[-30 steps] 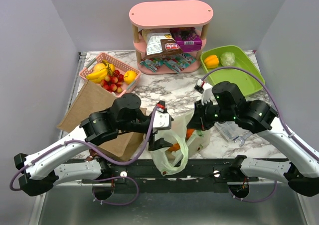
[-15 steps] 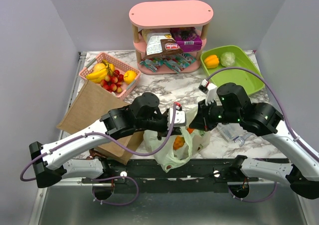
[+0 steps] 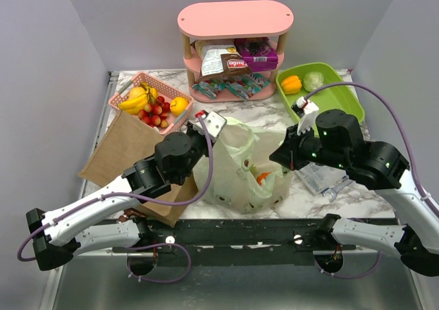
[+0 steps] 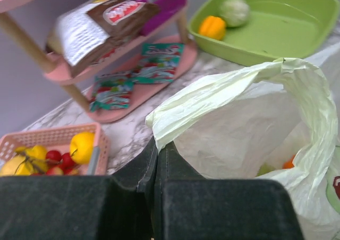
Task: Place the food into the grocery bag and tie it
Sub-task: Tie the grocery bag at the center of the board.
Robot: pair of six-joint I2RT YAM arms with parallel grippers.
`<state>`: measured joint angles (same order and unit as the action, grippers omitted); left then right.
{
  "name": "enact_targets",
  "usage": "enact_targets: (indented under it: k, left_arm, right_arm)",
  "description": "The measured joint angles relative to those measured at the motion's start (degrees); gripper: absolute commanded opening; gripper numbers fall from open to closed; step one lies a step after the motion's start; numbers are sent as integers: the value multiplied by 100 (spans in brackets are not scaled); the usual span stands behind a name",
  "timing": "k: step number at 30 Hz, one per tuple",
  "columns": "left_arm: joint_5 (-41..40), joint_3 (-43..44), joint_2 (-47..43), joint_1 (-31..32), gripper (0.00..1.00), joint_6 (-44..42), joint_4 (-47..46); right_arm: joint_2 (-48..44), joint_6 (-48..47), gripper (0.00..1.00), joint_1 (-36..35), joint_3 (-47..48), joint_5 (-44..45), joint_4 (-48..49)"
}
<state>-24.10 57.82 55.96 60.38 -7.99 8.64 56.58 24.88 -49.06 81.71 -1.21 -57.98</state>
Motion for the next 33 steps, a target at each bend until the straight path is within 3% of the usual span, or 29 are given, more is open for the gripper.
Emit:
enact_targets:
  k: [6,7,10,11,13,15,19,22,25,29,30,33]
  left_arm:
    - [-1193,-297,-258,-17,0,341,-361]
    - [-1220,-337,-289,-22,6,365,-365]
    - [-1158,-522,-492,-28,52,483,-380]
    - [-1062,-553,-549,-28,61,496,-374]
    - [-841,-553,-664,-28,69,525,-330]
    - [-535,-474,-776,-28,69,529,-219]
    - [33,-87,-857,-28,44,557,208]
    - [599,321,-925,-26,39,579,662]
    - [1088,577,-990,-26,41,575,1040]
    - [1727,730,-1117,-26,58,619,1600]
    - [1858,730,-1161,-26,59,621,1751]
    - [2033,730,-1257,-26,46,662,2074]
  right_arm:
    - [63,-205,1,0,249,-42,13]
    - [83,-251,1,0,271,-98,31]
    - [146,-361,1,0,319,-302,46]
    - [175,-402,1,0,341,-385,48]
    - [227,-470,1,0,358,-544,72]
    - [282,-531,1,0,365,-651,92]
    - [400,-601,1,0,365,-752,94]
    - [466,-649,1,0,369,-782,105]
    - [501,-664,1,0,376,-811,142]
    - [531,-695,1,0,428,-879,153]
    - [544,-697,1,0,450,-911,157]
    - [590,-708,1,0,531,-1069,162]
